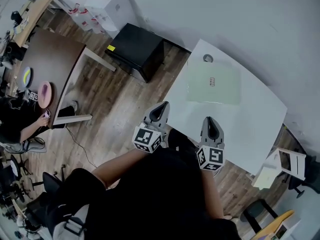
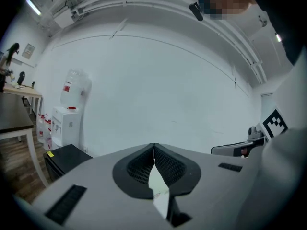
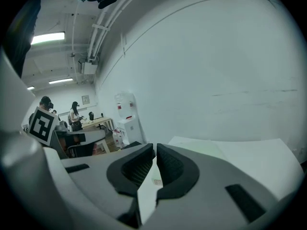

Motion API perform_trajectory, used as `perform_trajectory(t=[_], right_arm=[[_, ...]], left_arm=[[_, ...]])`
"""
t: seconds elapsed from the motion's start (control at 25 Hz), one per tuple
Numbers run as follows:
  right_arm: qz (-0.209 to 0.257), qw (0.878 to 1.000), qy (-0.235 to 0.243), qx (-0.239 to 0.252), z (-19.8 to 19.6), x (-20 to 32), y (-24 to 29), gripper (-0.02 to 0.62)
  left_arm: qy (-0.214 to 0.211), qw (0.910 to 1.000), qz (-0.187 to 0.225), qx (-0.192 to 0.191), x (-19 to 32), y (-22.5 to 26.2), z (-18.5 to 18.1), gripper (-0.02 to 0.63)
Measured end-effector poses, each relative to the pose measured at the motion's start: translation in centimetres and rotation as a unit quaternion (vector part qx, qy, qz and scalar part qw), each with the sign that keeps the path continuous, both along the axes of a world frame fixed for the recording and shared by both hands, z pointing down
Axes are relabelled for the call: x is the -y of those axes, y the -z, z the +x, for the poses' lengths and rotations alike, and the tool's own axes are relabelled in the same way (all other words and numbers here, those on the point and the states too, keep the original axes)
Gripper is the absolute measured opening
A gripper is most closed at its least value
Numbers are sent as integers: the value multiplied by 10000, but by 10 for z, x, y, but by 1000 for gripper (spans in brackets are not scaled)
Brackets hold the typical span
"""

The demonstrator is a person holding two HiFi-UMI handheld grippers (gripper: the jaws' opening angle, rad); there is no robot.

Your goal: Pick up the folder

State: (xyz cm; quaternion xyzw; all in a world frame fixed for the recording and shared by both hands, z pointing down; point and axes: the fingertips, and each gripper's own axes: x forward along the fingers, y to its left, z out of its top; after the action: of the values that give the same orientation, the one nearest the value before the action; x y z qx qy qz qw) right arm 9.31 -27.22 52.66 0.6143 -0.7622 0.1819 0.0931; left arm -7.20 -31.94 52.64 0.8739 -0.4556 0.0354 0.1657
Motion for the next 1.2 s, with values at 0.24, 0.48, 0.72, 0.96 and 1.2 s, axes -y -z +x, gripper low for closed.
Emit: perform_trajectory(t=[0.24,0.48,0.72,0.96,1.2], right_arm=[[-66,9999,-103,-12,45,46,-16,40],[-402,9990,3,171,72,85,-45,40],[-709,9973,53,192,98,117,-78,41],[-981,9949,-5,215,134,142,-117,93],[-1420,9895,-188,206,179,154,-159,197]], left_arm=[[-54,9994,-297,186,44,-30,28,14],[-4,9977,-678,10,78,-51,52,15],[-19,9941,-1079,135,104,-82,72,17],[29,9875,-1532,369,122,-123,79,47],[-168,9729,-2266,434,127,-177,96,229]])
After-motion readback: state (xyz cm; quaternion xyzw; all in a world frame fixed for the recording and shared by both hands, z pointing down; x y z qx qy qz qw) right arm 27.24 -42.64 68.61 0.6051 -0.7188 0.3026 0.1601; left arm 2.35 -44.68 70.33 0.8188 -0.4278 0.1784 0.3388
